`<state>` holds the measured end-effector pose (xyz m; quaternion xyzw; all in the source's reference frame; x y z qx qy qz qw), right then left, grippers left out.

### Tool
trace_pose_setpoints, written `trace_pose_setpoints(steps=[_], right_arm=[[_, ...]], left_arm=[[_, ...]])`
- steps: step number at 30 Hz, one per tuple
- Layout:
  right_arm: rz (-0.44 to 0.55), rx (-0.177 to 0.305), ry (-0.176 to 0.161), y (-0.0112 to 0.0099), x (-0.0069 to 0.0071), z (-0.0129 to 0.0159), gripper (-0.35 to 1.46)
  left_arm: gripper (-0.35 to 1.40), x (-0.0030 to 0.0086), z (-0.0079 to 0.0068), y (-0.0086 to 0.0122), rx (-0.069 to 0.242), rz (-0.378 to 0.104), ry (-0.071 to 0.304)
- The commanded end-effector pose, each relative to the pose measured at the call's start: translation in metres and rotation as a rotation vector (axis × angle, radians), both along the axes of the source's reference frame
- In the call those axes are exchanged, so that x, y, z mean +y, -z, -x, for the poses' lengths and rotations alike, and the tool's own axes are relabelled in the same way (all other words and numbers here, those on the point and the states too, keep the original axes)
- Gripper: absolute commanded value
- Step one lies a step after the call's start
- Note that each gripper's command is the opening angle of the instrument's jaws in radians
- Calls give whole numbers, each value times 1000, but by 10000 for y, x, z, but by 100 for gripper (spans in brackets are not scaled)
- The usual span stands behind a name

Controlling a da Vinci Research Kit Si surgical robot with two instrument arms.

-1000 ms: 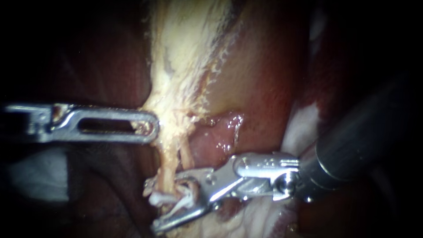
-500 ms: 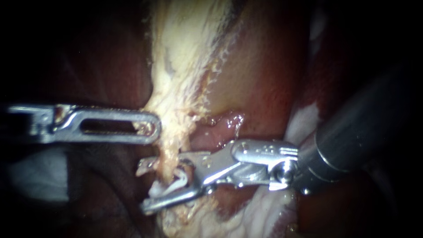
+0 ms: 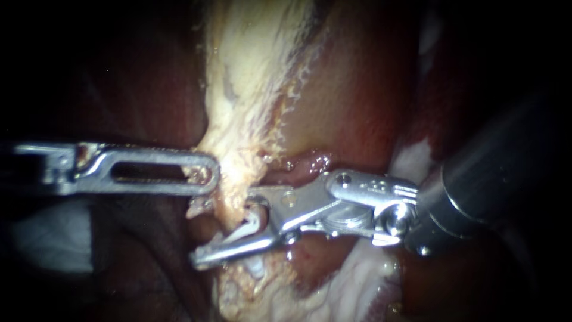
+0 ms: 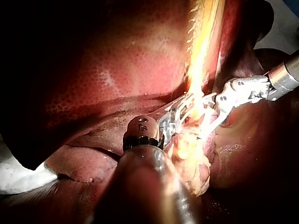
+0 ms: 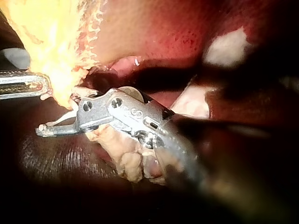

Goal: Clipping third clip left tube

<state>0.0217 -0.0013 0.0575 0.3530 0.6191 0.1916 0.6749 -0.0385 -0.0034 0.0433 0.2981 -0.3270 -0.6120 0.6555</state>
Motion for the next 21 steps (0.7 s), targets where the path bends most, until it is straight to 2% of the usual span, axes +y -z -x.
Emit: trace_pose_setpoints(steps=[1, 4, 6, 7, 13, 21], right_arm=[[1, -2, 1, -2, -2, 0, 24], [-14, -7, 0, -7, -4, 5, -35], [-23, -26, -23, -10, -2, 8, -35], [-29, -27, -24, -11, -2, 10, -35], [-36, -52, -9, -14, -1, 12, -35], [-36, -51, -9, -13, -2, 12, -35]], left_arm=[[-35, 0, 0, 0, 0, 0, 0], [-35, 0, 0, 0, 0, 0, 0], [-35, 0, 0, 0, 0, 0, 0], [-35, 0, 0, 0, 0, 0, 0], [-35, 0, 0, 0, 0, 0, 0], [-35, 0, 0, 0, 0, 0, 0]])
